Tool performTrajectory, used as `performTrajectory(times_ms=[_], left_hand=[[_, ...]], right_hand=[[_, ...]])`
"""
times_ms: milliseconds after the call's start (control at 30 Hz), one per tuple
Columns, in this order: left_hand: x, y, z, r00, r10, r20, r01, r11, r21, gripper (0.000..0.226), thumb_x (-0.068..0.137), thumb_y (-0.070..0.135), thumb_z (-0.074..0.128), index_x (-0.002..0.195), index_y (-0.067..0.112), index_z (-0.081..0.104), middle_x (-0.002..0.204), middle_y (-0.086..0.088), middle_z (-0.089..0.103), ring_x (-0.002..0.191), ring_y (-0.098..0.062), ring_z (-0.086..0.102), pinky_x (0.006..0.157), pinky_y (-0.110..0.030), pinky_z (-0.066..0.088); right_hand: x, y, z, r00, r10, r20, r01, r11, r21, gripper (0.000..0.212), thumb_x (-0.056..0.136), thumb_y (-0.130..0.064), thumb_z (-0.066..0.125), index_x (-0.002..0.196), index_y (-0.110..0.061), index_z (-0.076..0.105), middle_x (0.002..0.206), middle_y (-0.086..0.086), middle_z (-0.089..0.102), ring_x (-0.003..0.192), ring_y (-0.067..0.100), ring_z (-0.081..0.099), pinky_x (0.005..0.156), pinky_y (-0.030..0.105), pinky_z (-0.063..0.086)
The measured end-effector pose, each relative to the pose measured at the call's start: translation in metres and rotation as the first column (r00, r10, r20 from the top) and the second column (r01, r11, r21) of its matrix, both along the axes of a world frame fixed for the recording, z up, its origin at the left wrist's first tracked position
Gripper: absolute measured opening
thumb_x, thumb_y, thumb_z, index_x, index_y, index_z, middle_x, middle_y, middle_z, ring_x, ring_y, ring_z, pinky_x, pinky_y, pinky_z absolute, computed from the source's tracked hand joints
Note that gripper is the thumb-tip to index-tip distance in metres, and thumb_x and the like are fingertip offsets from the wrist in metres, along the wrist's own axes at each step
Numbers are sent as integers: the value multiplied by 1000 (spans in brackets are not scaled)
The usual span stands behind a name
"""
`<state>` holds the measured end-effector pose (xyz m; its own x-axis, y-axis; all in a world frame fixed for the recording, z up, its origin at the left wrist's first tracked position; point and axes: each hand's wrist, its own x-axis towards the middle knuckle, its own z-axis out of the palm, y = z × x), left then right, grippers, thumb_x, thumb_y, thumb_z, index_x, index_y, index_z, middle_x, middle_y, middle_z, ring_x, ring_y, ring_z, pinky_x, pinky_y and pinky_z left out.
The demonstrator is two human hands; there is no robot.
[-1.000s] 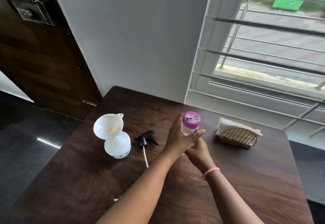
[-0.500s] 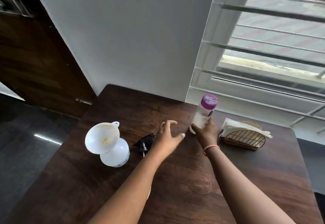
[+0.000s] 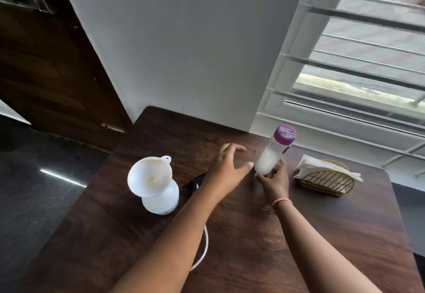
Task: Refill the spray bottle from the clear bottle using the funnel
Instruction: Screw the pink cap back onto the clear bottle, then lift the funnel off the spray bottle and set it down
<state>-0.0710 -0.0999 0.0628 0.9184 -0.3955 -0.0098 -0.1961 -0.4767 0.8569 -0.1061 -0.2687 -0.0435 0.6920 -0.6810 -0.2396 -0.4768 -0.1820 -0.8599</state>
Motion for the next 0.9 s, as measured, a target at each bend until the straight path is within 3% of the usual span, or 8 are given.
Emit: performTrajectory(times_ms=[100, 267, 433, 500, 600, 667, 767, 900], left_hand=[[8, 14, 32, 997, 8, 78, -3, 998, -56, 33, 83, 32, 67, 114, 23, 58, 126, 7, 46, 113, -1, 43, 95, -19, 36], [24, 59, 69, 975, 137, 177, -121, 988, -100, 29, 83, 33, 67, 109, 23, 61, 120, 5, 57, 115, -9, 51, 96, -23, 40], [47, 140, 74, 965, 251, 69, -229, 945, -234, 21, 84, 30, 66, 105, 27, 64, 116, 12, 63, 114, 0, 53, 97, -19, 39], [56, 179, 57, 943, 329, -56, -331, 899, -288, 20, 88, 16, 58, 101, 30, 63, 115, 12, 64, 118, -5, 55, 101, -24, 40], [57, 224, 15, 892, 407, -195, -424, 904, -52, 38, 88, 1, 40, 102, 31, 59, 122, 4, 61, 111, -14, 56, 88, -26, 42], [47, 240, -14, 877, 316, -363, -312, 947, 72, 40, 86, -2, 40, 108, 27, 58, 128, -4, 55, 98, -17, 53, 72, -26, 42], [31, 244, -39, 833, 34, -552, -15, 999, 39, 48, 69, 10, 65, 111, 31, 53, 135, -4, 52, 116, -15, 51, 94, -32, 46], [19, 224, -43, 859, -93, -504, 96, 995, -19, 73, 60, 31, 86, 123, 31, 49, 116, 12, 61, 109, -7, 56, 97, -32, 47]], right_hand=[[-12, 19, 5, 985, -163, -54, 162, 986, -28, 97, 68, -8, 82, 145, -2, 25, 144, 22, 36, 134, 32, 36, 114, 39, 28], [-18, 81, 33, 925, -378, -40, 379, 925, 24, 74, 77, -9, 70, 140, -4, 33, 143, 23, 28, 134, 33, 26, 112, 36, 17], [6, 150, 74, 986, 42, 162, -65, 988, 139, 25, 84, -35, 69, 103, -21, 61, 108, 8, 63, 99, 19, 59, 91, 40, 50], [11, 178, 95, 946, 249, 207, -279, 951, 135, 27, 80, -48, 68, 95, -26, 64, 97, 0, 68, 89, 14, 63, 78, 36, 54], [13, 206, 109, 867, 487, 108, -486, 873, -37, 29, 75, -55, 64, 84, -28, 60, 92, -6, 61, 89, 12, 59, 75, 32, 51], [12, 211, 111, 833, 553, -2, -549, 826, -128, 20, 81, -38, 63, 80, -19, 59, 84, -1, 61, 77, 15, 56, 67, 31, 45], [9, 217, 116, 838, 545, 11, -536, 827, -170, 15, 86, -18, 58, 78, -6, 59, 70, 10, 62, 60, 17, 53, 51, 27, 41], [10, 226, 124, 869, 491, 56, -475, 861, -182, 13, 84, -12, 57, 73, -3, 59, 59, 6, 55, 50, 14, 48, 44, 24, 39]])
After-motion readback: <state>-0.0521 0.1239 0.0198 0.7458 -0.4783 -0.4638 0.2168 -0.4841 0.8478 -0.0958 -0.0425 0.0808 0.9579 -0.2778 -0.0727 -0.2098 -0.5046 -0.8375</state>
